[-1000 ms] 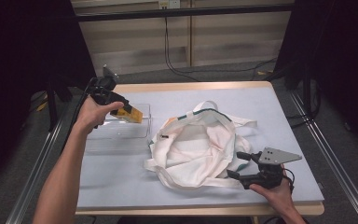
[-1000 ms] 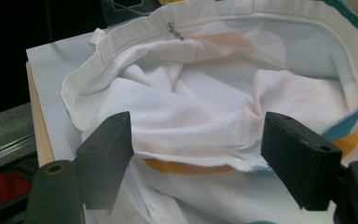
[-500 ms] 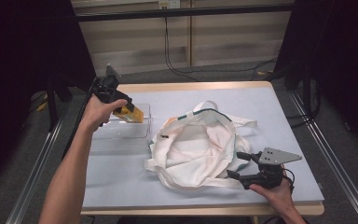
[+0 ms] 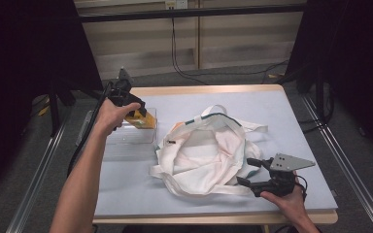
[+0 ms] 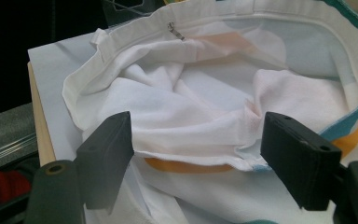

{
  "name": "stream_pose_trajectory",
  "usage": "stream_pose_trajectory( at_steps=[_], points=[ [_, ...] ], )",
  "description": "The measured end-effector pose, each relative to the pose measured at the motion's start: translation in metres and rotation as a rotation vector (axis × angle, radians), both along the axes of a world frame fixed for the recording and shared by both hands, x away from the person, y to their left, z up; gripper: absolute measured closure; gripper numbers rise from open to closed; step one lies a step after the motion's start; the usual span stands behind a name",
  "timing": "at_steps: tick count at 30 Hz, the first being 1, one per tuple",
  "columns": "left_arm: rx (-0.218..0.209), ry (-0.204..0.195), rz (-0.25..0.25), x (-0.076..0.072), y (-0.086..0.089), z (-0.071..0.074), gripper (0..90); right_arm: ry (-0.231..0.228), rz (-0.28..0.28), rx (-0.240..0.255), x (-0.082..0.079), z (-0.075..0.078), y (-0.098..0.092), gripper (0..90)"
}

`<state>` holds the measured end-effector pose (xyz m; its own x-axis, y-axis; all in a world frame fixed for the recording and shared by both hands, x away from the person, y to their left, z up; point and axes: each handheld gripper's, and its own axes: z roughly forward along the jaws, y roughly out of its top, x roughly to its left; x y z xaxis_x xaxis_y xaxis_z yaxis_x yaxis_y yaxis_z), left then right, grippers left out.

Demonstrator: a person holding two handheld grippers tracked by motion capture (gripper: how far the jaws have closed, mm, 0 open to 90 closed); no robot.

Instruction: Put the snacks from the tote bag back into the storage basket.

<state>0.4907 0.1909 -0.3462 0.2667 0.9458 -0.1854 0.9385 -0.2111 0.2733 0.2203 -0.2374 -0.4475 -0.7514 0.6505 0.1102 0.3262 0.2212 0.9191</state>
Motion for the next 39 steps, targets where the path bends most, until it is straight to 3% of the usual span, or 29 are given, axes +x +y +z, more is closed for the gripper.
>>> stream_pose_trajectory(
  at_steps=[13,19,25,39],
  points=[
    [-0.001,-0.008,0.044,0.005,-0.009,-0.005,27.3,0.002,0.012,-0.005,-0.001,0.000,0.001,25.0],
    [0.003,-0.026,0.065,0.006,-0.013,-0.008,27.5,0.002,0.009,-0.004,0.000,0.000,0.000,25.0],
    [-0.019,-0.064,0.116,0.006,-0.015,-0.011,27.7,0.001,0.006,-0.004,0.000,0.000,0.000,24.9],
    [-0.014,-0.089,0.131,0.008,-0.018,-0.020,27.6,0.002,0.005,-0.009,0.000,0.000,-0.002,24.9]
  ],
)
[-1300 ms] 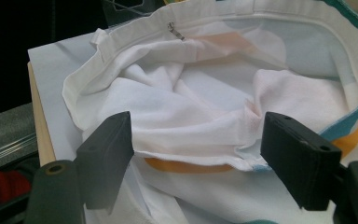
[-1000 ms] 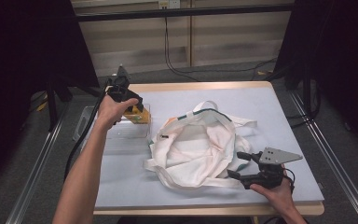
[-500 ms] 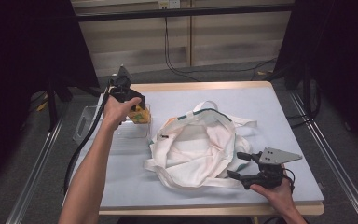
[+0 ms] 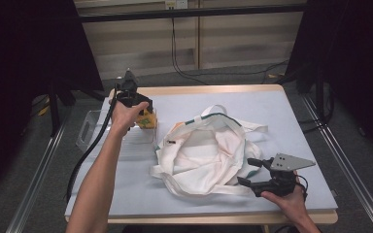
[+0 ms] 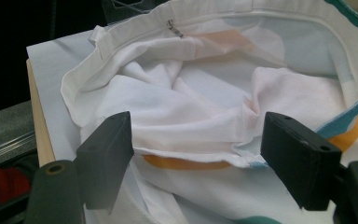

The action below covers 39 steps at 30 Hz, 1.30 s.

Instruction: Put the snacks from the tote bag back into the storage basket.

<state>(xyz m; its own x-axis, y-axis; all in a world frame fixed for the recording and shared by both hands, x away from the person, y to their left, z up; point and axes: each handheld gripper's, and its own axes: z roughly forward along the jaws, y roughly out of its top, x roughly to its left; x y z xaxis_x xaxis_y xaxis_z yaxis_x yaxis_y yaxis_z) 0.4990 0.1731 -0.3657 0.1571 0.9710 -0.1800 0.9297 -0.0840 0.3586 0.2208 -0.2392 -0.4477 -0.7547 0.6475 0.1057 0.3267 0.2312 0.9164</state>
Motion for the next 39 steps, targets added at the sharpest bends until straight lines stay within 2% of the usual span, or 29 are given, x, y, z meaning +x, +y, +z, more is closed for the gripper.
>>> stream_pose_trajectory(
  at_steps=[13,14,16,18,23,25,29,31,33,37,39],
  points=[
    [-0.022,-0.030,0.021,0.002,-0.003,-0.009,27.0,0.004,-0.002,-0.002,0.000,-0.001,-0.001,24.9],
    [-0.023,-0.033,0.028,0.002,-0.004,-0.009,26.7,0.004,0.002,-0.001,0.000,0.000,0.000,25.0],
    [-0.008,-0.065,0.038,0.004,-0.007,-0.012,27.0,0.008,0.005,-0.002,0.000,-0.001,0.000,26.1],
    [0.001,-0.063,0.047,0.005,-0.011,-0.013,26.9,0.007,0.009,-0.004,0.000,-0.001,0.000,26.1],
    [-0.004,-0.085,0.071,0.004,-0.012,-0.015,27.0,0.004,0.011,-0.005,0.000,-0.001,-0.001,25.9],
    [-0.011,-0.092,0.100,0.003,-0.011,-0.017,27.1,0.008,0.006,-0.004,0.000,-0.001,-0.001,25.9],
    [-0.002,-0.113,0.116,0.003,-0.015,-0.019,27.1,0.001,0.012,-0.003,-0.002,0.000,-0.001,25.9],
    [-0.013,-0.112,0.130,0.002,-0.014,-0.019,27.1,0.000,0.008,-0.004,-0.001,-0.001,-0.001,25.9],
    [-0.014,-0.112,0.122,0.003,-0.014,-0.019,26.9,0.008,0.008,-0.002,-0.001,-0.001,-0.001,25.9],
    [-0.063,-0.102,0.100,0.003,-0.007,-0.022,24.6,0.002,0.007,-0.003,-0.001,-0.001,-0.001,25.9],
    [-0.068,-0.104,0.065,0.002,-0.005,-0.022,24.2,0.002,0.009,0.000,-0.001,-0.001,-0.002,25.8]
  ],
)
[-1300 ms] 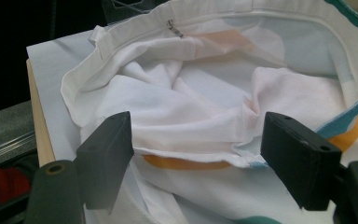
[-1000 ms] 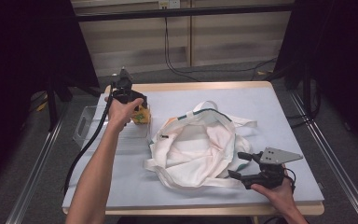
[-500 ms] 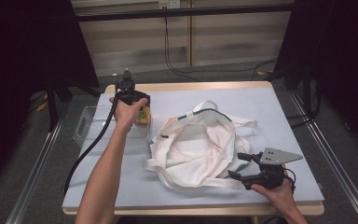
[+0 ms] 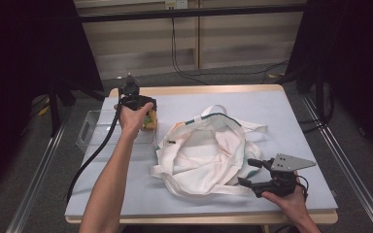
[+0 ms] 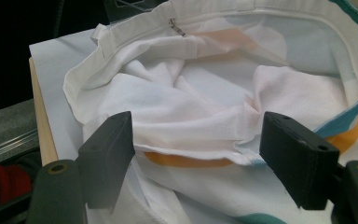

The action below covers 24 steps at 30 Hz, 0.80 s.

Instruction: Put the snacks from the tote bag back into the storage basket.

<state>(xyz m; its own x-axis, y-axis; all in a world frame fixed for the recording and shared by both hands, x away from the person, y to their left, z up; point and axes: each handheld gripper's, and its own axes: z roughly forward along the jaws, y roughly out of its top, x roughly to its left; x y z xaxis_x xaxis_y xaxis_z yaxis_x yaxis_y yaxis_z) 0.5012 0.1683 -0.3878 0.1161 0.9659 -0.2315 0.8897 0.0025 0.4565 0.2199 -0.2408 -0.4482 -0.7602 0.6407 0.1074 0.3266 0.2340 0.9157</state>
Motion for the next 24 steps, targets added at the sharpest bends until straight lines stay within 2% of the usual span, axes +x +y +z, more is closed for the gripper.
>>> stream_pose_trajectory(
  at_steps=[5,6,8,10,11,13,14,15,18,19,22,24],
  points=[
    [-0.038,-0.008,-0.065,-0.002,0.009,-0.001,21.4,0.001,-0.006,0.003,0.001,0.000,-0.001,25.6],
    [-0.029,-0.013,-0.076,-0.002,0.011,-0.001,20.2,0.002,-0.004,0.004,0.001,0.000,-0.001,25.6],
    [-0.034,-0.019,-0.083,-0.002,0.014,-0.001,14.2,0.004,-0.006,0.004,0.001,0.000,0.000,25.5],
    [-0.039,-0.028,-0.100,-0.003,0.015,0.000,12.1,0.004,-0.005,0.003,0.001,0.000,0.000,25.5],
    [-0.026,-0.034,-0.118,-0.004,0.017,0.001,9.5,0.004,-0.005,0.003,0.001,0.000,0.000,25.4],
    [-0.030,-0.064,-0.125,-0.006,0.020,0.004,6.3,0.004,-0.006,0.003,0.001,0.000,0.000,25.4],
    [-0.061,-0.085,-0.137,-0.009,0.024,0.006,4.8,0.004,-0.005,0.001,0.001,0.000,0.001,25.4],
    [-0.070,-0.093,-0.136,-0.010,0.026,0.007,4.3,0.001,-0.006,0.001,0.001,0.000,0.001,25.4],
    [-0.042,-0.126,-0.144,-0.014,0.030,0.014,4.3,0.003,-0.008,0.001,0.001,0.000,0.000,25.5],
    [-0.046,-0.151,-0.143,-0.016,0.031,0.016,4.3,0.002,-0.009,0.001,0.001,0.000,0.000,25.5],
    [-0.045,-0.211,-0.197,-0.024,0.036,0.024,3.4,0.002,-0.012,0.001,0.001,0.000,0.000,25.5],
    [-0.062,-0.246,-0.238,-0.030,0.041,0.027,3.3,0.001,-0.014,0.003,0.000,0.000,0.000,25.5]
  ],
)
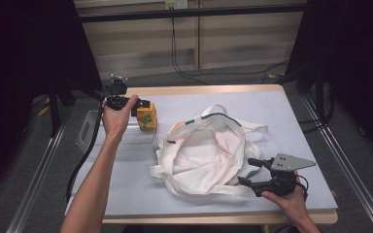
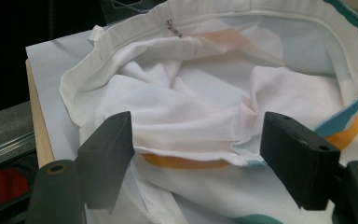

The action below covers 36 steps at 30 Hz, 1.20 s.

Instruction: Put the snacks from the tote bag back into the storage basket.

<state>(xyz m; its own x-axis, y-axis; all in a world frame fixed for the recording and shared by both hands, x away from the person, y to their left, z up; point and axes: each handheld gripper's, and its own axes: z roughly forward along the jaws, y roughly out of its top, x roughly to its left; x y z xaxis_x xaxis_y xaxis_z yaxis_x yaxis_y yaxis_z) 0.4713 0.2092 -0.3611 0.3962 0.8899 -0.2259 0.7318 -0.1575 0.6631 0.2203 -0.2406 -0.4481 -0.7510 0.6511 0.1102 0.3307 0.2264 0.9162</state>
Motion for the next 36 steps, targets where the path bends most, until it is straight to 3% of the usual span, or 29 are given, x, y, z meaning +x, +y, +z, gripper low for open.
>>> stream_pose_trajectory(
  at_steps=[6,9,12,14,21,24,26,31,33,36],
  points=[
    [-0.024,-0.060,-0.076,-0.019,0.015,-0.001,3.3,-0.003,-0.003,-0.002,0.001,0.000,0.000,25.5],
    [0.020,-0.084,-0.097,-0.029,0.019,-0.001,3.3,-0.003,-0.005,-0.004,0.001,0.000,0.001,25.4],
    [0.010,-0.130,-0.112,-0.040,0.025,-0.002,3.3,-0.003,-0.007,-0.003,0.001,0.000,0.000,25.4],
    [-0.016,-0.132,-0.115,-0.048,0.030,-0.003,3.4,-0.002,-0.008,-0.002,0.001,0.000,0.000,25.4],
    [-0.023,-0.194,-0.136,-0.078,0.044,-0.006,3.3,-0.002,-0.011,-0.002,0.002,-0.001,0.001,25.3],
    [0.005,-0.220,-0.152,-0.090,0.051,-0.004,3.5,-0.004,-0.016,-0.004,0.001,0.000,0.001,25.3],
    [-0.020,-0.230,-0.163,-0.098,0.055,-0.003,3.6,-0.005,-0.014,-0.004,0.001,0.000,0.001,25.2],
    [-0.004,-0.230,-0.207,-0.120,0.059,-0.008,3.5,-0.008,-0.019,-0.001,0.000,0.000,0.000,25.2],
    [0.009,-0.263,-0.216,-0.133,0.060,-0.009,3.5,-0.005,-0.022,0.000,0.001,0.000,0.000,25.1],
    [-0.009,-0.277,-0.224,-0.147,0.064,-0.013,3.3,-0.004,-0.021,0.001,0.002,-0.001,0.001,25.0]
  ],
)
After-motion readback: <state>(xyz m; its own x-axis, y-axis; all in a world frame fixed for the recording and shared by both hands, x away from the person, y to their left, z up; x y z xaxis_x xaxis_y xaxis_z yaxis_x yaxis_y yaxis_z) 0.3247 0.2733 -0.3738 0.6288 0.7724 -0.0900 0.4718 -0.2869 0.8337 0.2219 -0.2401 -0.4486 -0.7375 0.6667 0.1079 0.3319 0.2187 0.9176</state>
